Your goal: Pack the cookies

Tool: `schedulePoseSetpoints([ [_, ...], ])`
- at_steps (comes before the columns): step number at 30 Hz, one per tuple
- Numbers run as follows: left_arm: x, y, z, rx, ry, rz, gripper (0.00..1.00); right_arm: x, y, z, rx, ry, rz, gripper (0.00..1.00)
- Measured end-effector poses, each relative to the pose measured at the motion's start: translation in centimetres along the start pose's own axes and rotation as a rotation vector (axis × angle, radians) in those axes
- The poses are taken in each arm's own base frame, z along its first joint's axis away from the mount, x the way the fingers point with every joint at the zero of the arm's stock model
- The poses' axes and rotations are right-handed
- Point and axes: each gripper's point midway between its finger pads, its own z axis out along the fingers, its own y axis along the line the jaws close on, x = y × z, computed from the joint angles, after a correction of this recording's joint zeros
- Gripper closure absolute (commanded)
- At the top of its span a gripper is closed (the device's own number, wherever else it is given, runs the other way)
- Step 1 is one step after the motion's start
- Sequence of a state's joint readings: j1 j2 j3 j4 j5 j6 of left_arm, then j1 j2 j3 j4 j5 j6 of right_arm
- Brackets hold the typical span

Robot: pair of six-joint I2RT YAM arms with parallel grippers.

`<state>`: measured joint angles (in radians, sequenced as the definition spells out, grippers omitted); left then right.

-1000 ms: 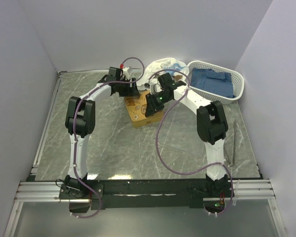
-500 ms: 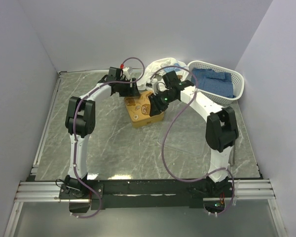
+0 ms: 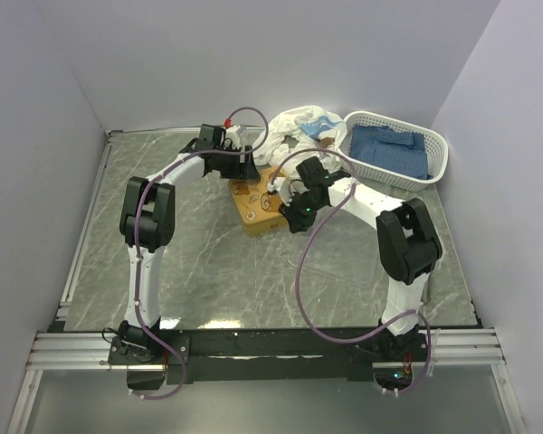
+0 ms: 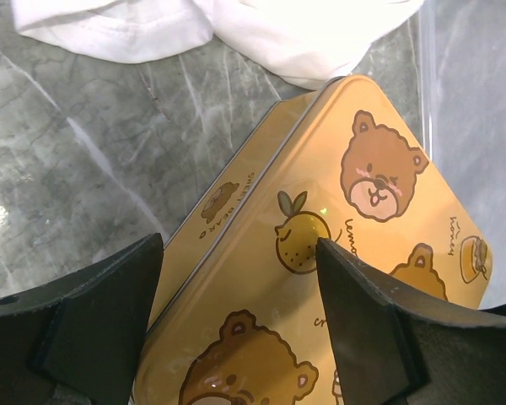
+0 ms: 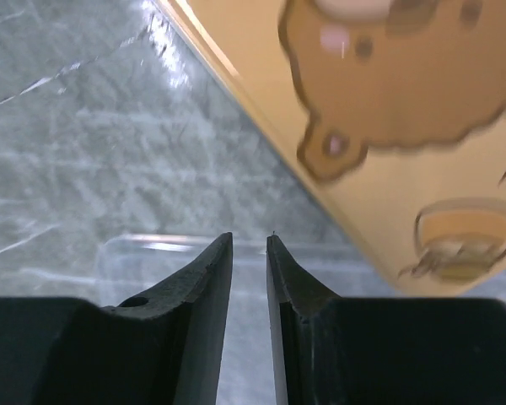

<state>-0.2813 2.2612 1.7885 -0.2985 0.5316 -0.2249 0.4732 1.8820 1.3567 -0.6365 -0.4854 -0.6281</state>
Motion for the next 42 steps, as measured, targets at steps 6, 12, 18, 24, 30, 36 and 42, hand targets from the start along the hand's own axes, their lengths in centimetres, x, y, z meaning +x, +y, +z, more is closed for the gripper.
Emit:
schedulePoseSetpoints([
  [6,0.4,-0.3,0.0,0.030,0.013,0.026,0.20,-2.7,-0.9,1.2,0.095,-0.014,-0.163,0.68],
  [12,0.9,-0.2,-0.3,0.036,0.013,0.061,0.20,-3.0,-1.1,2.3,0.139,0.014,-0.203,0.67],
  [18,1.6,-0.1,-1.1,0.036,0.015,0.060,0.20,-2.9,-0.6,2.3,0.105,0.010,-0.222,0.65],
  [24,1.8,-0.2,-1.2,0.048,0.023,0.055,0.20,-4.2,1.9,-0.8,0.037,-0.042,-0.311,0.55],
  [30,1.9,-0.4,-1.2,0.058,0.028,0.056,0.20,-7.4,1.9,-5.7,0.142,-0.140,-0.457,0.17],
  [36,2.0,-0.4,-1.3,0.062,0.033,0.056,0.20,-6.8,-0.1,-4.1,0.238,-0.117,-0.597,0.15],
  [42,2.2,-0.5,-1.3,0.067,0.038,0.054,0.19,-6.5,-2.1,-0.9,0.325,-0.067,-0.684,0.16],
])
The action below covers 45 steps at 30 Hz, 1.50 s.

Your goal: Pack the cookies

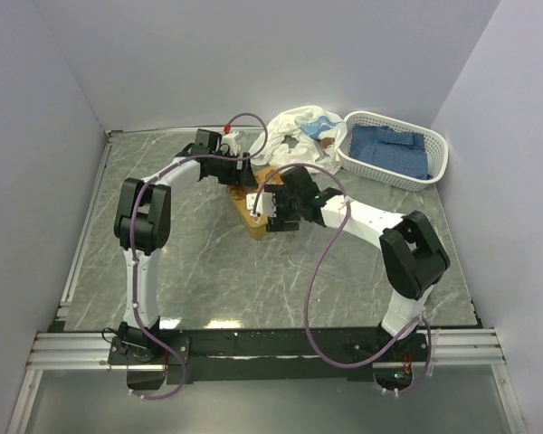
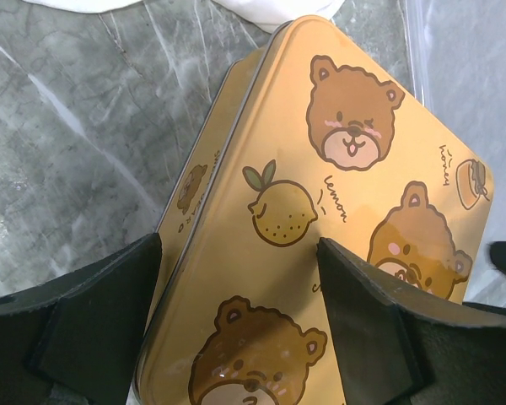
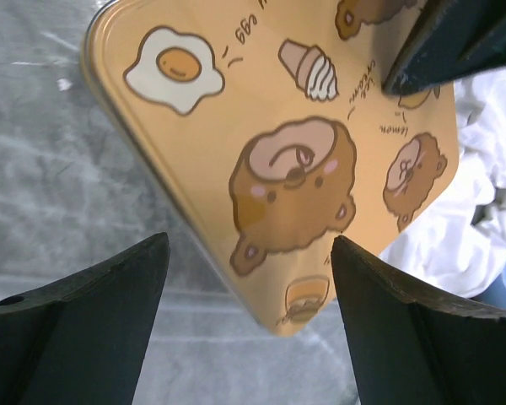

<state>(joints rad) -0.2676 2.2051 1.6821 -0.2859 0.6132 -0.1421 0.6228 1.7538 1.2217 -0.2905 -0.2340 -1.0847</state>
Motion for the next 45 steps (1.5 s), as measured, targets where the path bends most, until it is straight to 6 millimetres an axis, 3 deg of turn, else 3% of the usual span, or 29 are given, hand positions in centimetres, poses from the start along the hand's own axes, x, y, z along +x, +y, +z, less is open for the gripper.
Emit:
schedulePoseSetpoints([
  [8,0.2,-0.1,0.0,0.007,0.006,-0.003,0.19,0.4,0.5,2.0,0.053,0.029,-0.101,0.23],
  [15,0.4,-0.2,-0.1,0.010,0.013,-0.007,0.15,1.0,1.5,2.7,0.069,0.029,-0.136,0.40],
  [16,0.4,-0.2,-0.1,0.010,0.014,-0.008,0.12,0.9,1.5,2.7,0.072,0.026,-0.138,0.42],
  [17,0.4,-0.2,-0.1,0.009,0.013,-0.008,0.01,0.9,1.5,2.6,0.075,0.024,-0.137,0.47],
  [23,0.1,-0.5,-0.5,0.010,0.005,-0.015,0.04,0.7,1.9,2.1,0.081,0.006,-0.132,0.63],
  [36,-0.7,-0.5,-1.5,0.000,-0.021,-0.033,0.04,0.3,2.0,1.7,0.098,-0.019,-0.127,0.68],
  [42,0.0,0.8,-1.9,-0.070,-0.023,-0.071,0.03,0.2,2.1,1.7,0.094,-0.024,-0.127,0.68],
  [45,0.0,1.6,-3.4,-0.117,-0.049,-0.120,0.02,0.2,2.1,1.7,0.092,-0.026,-0.127,0.68],
])
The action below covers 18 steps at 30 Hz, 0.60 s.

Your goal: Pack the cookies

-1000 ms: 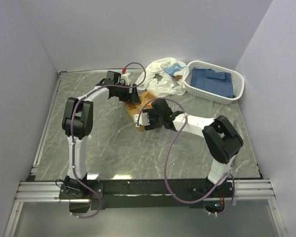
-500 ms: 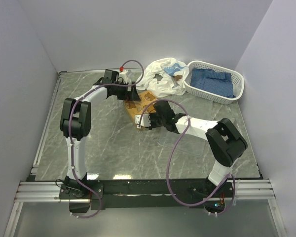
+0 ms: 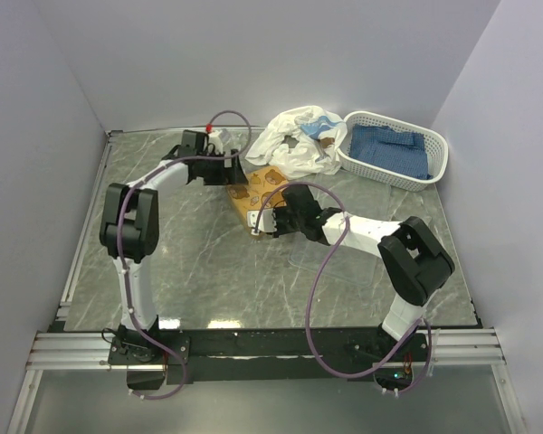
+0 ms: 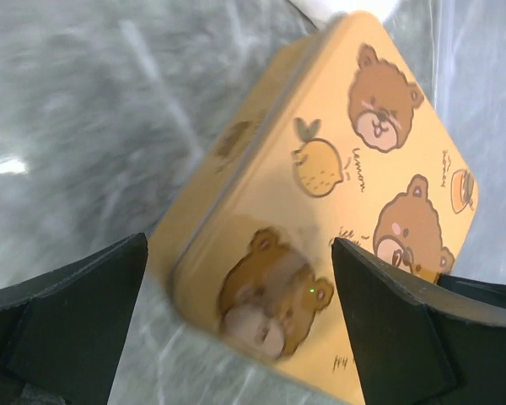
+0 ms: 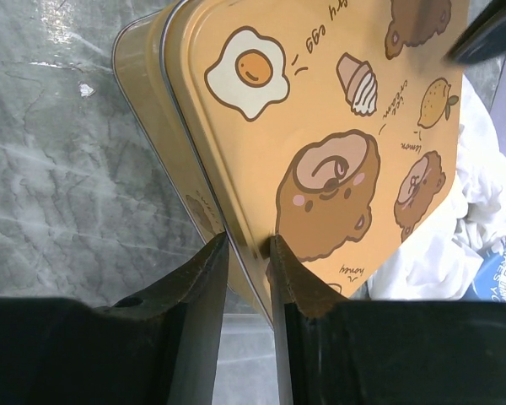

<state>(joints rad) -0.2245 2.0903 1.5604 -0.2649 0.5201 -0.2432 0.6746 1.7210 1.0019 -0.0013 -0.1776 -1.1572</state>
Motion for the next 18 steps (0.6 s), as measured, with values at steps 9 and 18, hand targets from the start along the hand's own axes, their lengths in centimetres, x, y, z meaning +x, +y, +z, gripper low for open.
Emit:
schedulePoseSetpoints([
  [9,-6.3,-0.3,-7.3,-0.091,-0.238,-0.052,0.20,-0.2,0.0,0.2,-0.012,-0.004,0.000,0.68],
  [18,-4.4,-3.1,-8.2,-0.041,-0.228,-0.125,0.74,-0.8,-0.2,0.7,-0.023,-0.017,-0.003,0.68],
])
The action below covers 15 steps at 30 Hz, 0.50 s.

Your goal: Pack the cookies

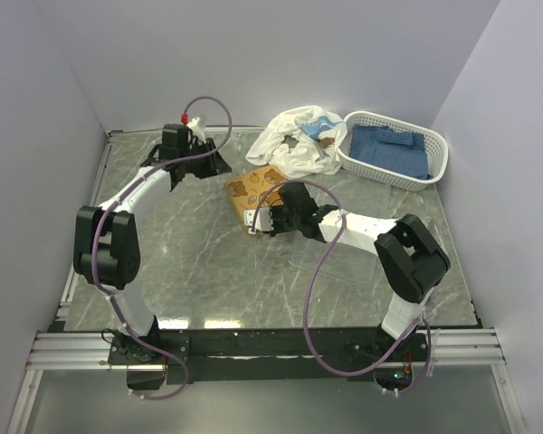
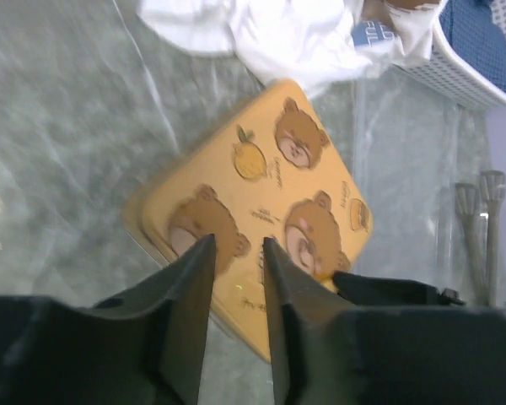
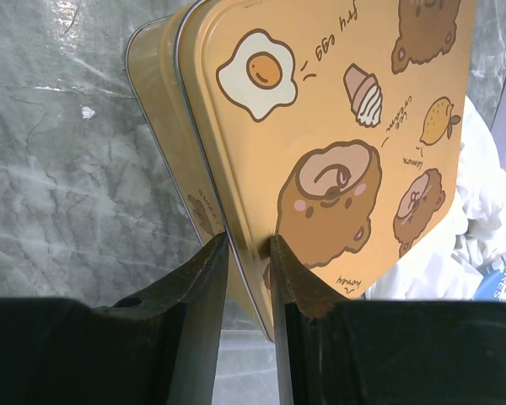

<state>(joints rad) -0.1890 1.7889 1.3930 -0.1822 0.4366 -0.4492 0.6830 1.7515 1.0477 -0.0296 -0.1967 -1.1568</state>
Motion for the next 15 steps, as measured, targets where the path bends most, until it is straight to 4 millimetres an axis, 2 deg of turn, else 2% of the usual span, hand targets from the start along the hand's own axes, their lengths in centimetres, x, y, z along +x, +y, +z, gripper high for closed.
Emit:
schedulePoseSetpoints([
  [1,0.8,-0.1,0.2,0.004,0.018,-0.017,0.79,0.0,0.0,0.0,0.000,0.000,0.000,0.68],
  [6,6.0,-2.3,1.6,0.055,0.136,-0.086,0.85,-0.1,0.0,0.0,0.000,-0.003,0.004,0.68],
  [9,9.1,-2.9,2.2,0.065,0.204,-0.115,0.93,-0.1,0.0,0.0,0.000,-0.003,0.007,0.68],
  [10,9.9,-2.8,2.4,0.060,0.220,-0.126,0.96,-0.1,-0.1,0.0,0.000,-0.004,0.009,0.68],
  [13,12.7,-1.4,2.9,0.036,0.276,-0.187,0.98,-0.1,0.1,0.1,-0.007,-0.006,0.019,0.67],
  [15,13.4,-1.3,3.2,0.070,0.280,-0.234,0.99,-0.1,0.4,0.2,-0.017,-0.005,0.020,0.67],
])
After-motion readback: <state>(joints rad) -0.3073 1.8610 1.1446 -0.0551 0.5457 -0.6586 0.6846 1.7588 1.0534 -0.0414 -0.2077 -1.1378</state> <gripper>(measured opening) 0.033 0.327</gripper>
